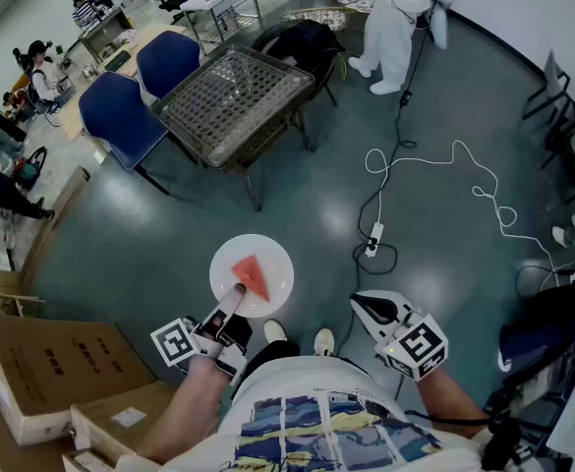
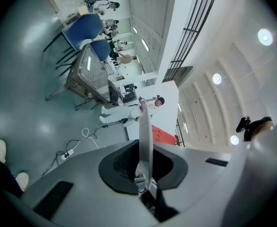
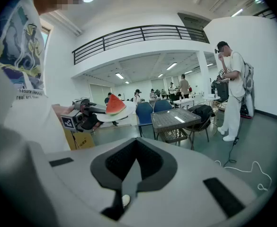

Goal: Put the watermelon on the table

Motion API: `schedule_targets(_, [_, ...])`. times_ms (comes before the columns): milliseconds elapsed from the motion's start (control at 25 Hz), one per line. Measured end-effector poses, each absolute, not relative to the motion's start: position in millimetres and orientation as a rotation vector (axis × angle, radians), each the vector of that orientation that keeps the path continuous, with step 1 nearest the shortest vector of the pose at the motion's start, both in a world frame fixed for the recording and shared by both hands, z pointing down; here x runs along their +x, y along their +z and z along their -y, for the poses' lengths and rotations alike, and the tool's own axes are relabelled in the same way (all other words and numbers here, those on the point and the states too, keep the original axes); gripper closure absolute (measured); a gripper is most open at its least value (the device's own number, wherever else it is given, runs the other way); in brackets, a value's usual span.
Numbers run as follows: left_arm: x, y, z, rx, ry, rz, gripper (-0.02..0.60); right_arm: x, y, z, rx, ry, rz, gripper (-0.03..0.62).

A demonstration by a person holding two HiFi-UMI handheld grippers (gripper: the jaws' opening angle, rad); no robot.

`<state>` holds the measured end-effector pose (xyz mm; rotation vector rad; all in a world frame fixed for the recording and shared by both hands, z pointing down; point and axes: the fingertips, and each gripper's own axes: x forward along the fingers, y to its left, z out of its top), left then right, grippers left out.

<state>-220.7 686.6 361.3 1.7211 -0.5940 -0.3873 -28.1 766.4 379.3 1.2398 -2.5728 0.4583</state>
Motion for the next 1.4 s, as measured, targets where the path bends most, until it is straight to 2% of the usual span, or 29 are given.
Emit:
schedule_targets(720, [-211.9, 356.4, -675.2, 1.737, -0.392, 0.592, 0.557, -25.3, 381.8, -752.8, 1.222, 0.386, 2.564, 0.582])
schedule_targets(1120, [-174.4, 385.3, -520.7, 1.712, -0.387, 0.533, 0.557, -0.1, 399.1, -611.0, 1.295, 0.387, 2.517, 0.579])
schedule_targets(1400, [-162.2, 390.2, -374.3, 1.747, -0.348, 0.456, 0.557, -5.8, 383.5, -468.8, 1.322, 0.354, 2.455, 0.579])
